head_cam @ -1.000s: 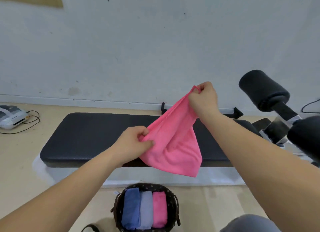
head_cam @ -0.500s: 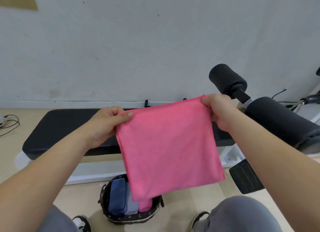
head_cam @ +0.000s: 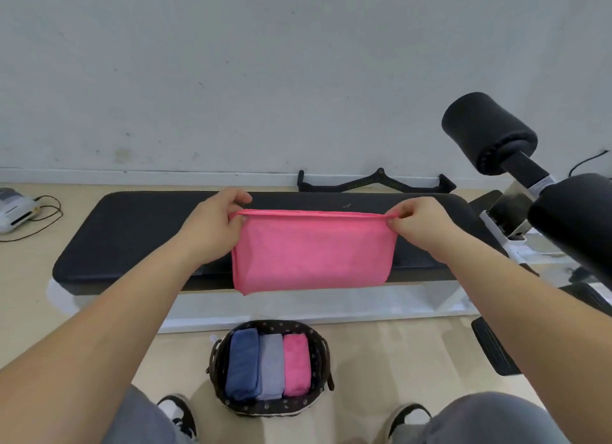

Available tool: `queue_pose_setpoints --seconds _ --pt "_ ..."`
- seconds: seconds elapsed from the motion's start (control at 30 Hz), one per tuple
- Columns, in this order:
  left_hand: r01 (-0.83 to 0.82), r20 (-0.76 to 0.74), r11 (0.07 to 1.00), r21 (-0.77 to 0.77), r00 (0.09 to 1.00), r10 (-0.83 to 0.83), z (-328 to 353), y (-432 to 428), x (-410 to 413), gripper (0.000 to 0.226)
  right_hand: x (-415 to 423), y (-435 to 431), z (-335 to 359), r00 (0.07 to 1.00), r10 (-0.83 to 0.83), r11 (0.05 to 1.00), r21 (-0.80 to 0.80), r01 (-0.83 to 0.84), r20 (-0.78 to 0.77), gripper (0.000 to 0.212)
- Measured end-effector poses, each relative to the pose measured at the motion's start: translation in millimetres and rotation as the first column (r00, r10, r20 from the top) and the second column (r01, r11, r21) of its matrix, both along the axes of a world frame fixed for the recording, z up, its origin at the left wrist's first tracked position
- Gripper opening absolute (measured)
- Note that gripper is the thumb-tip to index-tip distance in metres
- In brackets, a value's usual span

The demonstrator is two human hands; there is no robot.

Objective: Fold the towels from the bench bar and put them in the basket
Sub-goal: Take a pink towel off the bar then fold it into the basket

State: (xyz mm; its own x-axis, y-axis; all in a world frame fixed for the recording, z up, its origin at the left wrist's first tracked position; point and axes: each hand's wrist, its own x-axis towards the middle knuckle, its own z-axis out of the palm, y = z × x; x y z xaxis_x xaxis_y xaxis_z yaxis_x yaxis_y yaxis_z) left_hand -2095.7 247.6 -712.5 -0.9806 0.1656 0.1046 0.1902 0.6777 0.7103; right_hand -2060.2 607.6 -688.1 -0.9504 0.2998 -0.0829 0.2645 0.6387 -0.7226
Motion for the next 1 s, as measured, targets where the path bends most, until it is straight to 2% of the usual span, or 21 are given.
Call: queue_pose_setpoints --seconds 0.07,0.13,0.2,0.27,0.3,0.37,0.43,0.47,0.5,0.53,0.6,0.63,0.7,0.77,0.83,0.9,1.0 --pt "-0.044 -0.048 0.986 -0.159 0.998 0.036 -6 2 -13 0.02 -12 -5 -3 0.998 -0.041 0.998 0.047 0.044 -0.052 0.018" --pt "-0.117 -0.082 0.957 -0.266 0.992 0.099 -10 5 -25 0.02 -26 -11 -5 0.99 -0.141 0.978 -0.156 0.135 -0.023 0.019" --pt "-0.204 -0.124 0.922 -0.329 0.977 0.172 -15 9 -38 0.018 -39 -19 -9 0.971 -0.222 0.885 -0.398 0.241 0.093 0.02" --pt "-0.265 -0.176 0.9 -0.347 0.961 0.215 -19 12 -52 0.018 -52 -27 -13 0.952 -0.253 0.778 -0.549 0.305 0.17 0.016" --pt "-0.28 -0.175 0.906 -0.318 0.956 0.234 -20 14 -58 0.019 -59 -30 -16 0.949 -0.262 0.738 -0.598 0.313 0.174 0.014" --pt "-0.287 -0.066 0.953 -0.093 0.957 0.281 -24 19 -74 0.021 -74 -33 -25 0.949 -0.288 0.7 -0.647 0.302 0.132 0.015" --pt "-0.313 0.126 0.924 0.22 0.948 0.292 -27 25 -84 0.014 -86 -35 -33 0.96 -0.275 0.725 -0.646 0.239 0.048 0.018" --pt "-0.326 0.177 0.89 0.318 0.943 0.282 -31 27 -88 0.01 -89 -36 -35 0.969 -0.245 0.737 -0.648 0.192 0.008 0.024" --pt "-0.32 0.19 0.888 0.33 0.944 0.27 -33 28 -90 0.009 -91 -36 -39 0.979 -0.202 0.759 -0.636 0.139 -0.027 0.034" --pt "-0.291 0.182 0.91 0.297 0.952 0.245 -35 28 -91 0.02 -90 -36 -42 0.986 -0.152 0.808 -0.583 0.086 -0.066 0.046" --pt "-0.206 0.101 0.972 0.115 0.976 0.195 -36 27 -84 0.047 -84 -38 -49 0.991 -0.036 0.931 -0.366 -0.013 -0.127 0.057" --pt "-0.158 0.029 0.987 0.021 0.987 0.157 -32 26 -76 0.051 -78 -40 -51 0.988 0.01 0.968 -0.245 -0.049 -0.156 0.056" --pt "-0.049 -0.114 0.984 -0.169 0.993 0.029 -29 25 -58 0.036 -67 -41 -55 0.976 0.081 0.997 0.01 -0.08 -0.202 0.045" --pt "0.015 -0.145 0.953 -0.301 0.987 -0.062 -25 21 -37 0.013 -52 -42 -53 0.959 0.187 0.965 0.222 -0.139 -0.211 0.031" --pt "0.09 -0.121 0.929 -0.359 0.982 -0.142 -26 15 -17 0.019 -35 -48 -47 0.93 0.318 0.902 0.361 -0.237 -0.184 0.017" --pt "0.185 -0.11 0.884 -0.429 0.961 -0.255 -32 11 3 0.027 -16 -62 -41 0.899 0.429 0.822 0.449 -0.35 -0.085 0.009" --pt "0.259 -0.143 0.781 -0.568 0.903 -0.404 -46 13 30 0.043 11 -92 -47 0.845 0.532 0.73 0.472 -0.495 0.064 0.022"
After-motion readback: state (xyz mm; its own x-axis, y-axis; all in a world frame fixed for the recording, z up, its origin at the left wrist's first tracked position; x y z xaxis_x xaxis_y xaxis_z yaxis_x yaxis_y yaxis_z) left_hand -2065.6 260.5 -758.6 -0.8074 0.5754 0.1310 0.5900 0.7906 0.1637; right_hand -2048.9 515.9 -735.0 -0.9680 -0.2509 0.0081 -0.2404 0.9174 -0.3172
